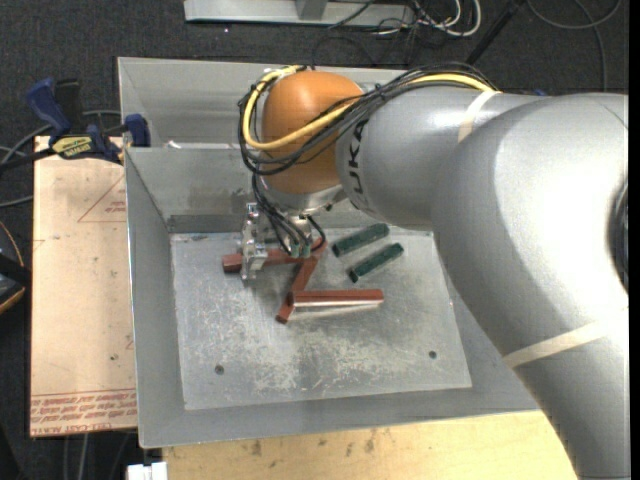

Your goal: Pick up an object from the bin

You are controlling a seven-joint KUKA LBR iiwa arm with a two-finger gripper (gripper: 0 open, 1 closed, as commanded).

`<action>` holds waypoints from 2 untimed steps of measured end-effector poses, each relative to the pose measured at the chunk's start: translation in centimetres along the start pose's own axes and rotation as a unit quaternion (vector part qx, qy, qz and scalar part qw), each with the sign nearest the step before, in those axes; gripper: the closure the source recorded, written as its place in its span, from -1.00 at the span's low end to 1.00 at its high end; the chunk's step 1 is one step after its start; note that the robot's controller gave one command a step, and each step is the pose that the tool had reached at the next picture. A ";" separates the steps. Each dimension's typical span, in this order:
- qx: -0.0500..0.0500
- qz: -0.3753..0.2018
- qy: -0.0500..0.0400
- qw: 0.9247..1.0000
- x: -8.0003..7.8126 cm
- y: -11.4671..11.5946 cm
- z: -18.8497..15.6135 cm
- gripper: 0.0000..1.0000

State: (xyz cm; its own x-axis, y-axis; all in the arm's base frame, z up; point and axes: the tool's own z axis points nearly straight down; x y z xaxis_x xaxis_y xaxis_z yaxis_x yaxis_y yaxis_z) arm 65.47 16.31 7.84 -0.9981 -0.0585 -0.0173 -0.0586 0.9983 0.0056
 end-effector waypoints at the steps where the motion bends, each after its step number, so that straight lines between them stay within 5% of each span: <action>1: 0.001 -0.042 0.007 0.999 -0.4 2.7 -6.0 1.00; 2: 0.002 -0.042 0.007 0.999 -0.4 2.7 -6.0 1.00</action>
Offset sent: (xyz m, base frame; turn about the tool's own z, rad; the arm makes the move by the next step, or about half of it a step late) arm 0.0000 0.0000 0.0000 0.0000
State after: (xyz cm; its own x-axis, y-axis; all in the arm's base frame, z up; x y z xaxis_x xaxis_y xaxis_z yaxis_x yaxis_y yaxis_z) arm 65.64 18.96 13.91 -0.9899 -0.1420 -0.0032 -0.1420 0.9899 0.0017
